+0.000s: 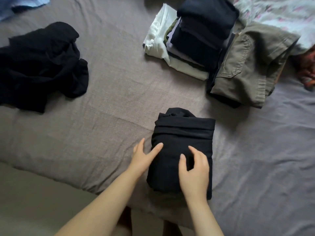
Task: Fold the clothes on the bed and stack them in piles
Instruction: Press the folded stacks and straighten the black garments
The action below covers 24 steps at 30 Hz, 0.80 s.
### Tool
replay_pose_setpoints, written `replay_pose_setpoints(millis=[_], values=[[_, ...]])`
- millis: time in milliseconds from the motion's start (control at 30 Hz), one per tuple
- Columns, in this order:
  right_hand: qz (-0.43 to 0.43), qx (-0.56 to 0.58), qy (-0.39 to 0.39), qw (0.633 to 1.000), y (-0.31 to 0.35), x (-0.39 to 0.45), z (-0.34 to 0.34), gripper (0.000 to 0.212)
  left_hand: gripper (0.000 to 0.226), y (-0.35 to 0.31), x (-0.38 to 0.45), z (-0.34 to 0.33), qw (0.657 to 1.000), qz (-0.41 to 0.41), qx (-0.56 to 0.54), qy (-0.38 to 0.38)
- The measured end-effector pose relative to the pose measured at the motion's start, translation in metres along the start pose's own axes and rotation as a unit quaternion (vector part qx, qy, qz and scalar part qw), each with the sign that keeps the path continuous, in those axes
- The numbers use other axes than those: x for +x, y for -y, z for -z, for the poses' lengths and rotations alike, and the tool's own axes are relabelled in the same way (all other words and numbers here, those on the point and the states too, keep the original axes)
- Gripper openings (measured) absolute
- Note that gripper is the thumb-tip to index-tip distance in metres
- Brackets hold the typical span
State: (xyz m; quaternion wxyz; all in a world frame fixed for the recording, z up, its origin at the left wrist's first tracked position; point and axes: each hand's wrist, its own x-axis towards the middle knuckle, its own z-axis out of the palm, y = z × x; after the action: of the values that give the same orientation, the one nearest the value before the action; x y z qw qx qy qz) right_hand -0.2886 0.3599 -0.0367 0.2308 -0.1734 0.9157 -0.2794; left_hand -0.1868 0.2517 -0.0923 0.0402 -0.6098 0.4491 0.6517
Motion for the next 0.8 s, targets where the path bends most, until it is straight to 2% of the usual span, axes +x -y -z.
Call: replay_pose_setpoints(millis=[33,67,133,200,267,333,433,500,567,667,733,800], values=[[-0.047,0.016,-0.04,0.998,-0.01,0.01,0.009,0.045,0.116,-0.003,-0.001,-0.006,1.0,0.01,0.012,0.009],[-0.112,0.036,-0.043,0.992,-0.021,0.022,0.018,0.054,0.113,-0.006,0.002,-0.014,1.0,0.014,0.013,0.013],[-0.241,0.088,0.035,0.966,-0.041,0.044,0.028,0.068,0.106,-0.016,0.009,-0.027,0.999,0.036,-0.029,0.004],[-0.309,0.175,0.137,0.925,-0.055,0.059,0.03,0.067,0.102,-0.021,0.018,-0.035,0.993,0.062,-0.102,0.003],[-0.344,0.271,0.197,0.877,-0.064,0.073,0.034,0.071,0.101,-0.024,0.024,-0.037,0.991,0.071,-0.117,0.013],[-0.344,0.318,0.255,0.846,-0.064,0.08,0.04,0.069,0.105,-0.028,0.026,-0.032,0.993,0.071,-0.092,0.029],[-0.305,0.354,0.306,0.83,-0.064,0.081,0.047,0.056,0.113,-0.038,0.031,-0.02,0.985,0.104,-0.116,0.074],[-0.288,0.378,0.312,0.823,-0.063,0.076,0.049,0.056,0.1,-0.047,0.031,-0.014,0.975,0.114,-0.16,0.108],[-0.264,0.405,0.315,0.817,-0.062,0.074,0.05,0.066,0.088,-0.061,0.031,-0.015,0.973,0.106,-0.162,0.124],[-0.217,0.429,0.295,0.826,-0.061,0.081,0.051,0.082,0.066,-0.083,0.037,-0.02,0.975,0.085,-0.151,0.14],[-0.219,0.424,0.267,0.838,-0.064,0.087,0.048,0.075,0.075,-0.09,0.041,-0.024,0.974,0.101,-0.144,0.14],[-0.24,0.387,0.236,0.858,-0.075,0.09,0.04,0.078,0.086,-0.082,0.043,-0.029,0.974,0.118,-0.138,0.133]])
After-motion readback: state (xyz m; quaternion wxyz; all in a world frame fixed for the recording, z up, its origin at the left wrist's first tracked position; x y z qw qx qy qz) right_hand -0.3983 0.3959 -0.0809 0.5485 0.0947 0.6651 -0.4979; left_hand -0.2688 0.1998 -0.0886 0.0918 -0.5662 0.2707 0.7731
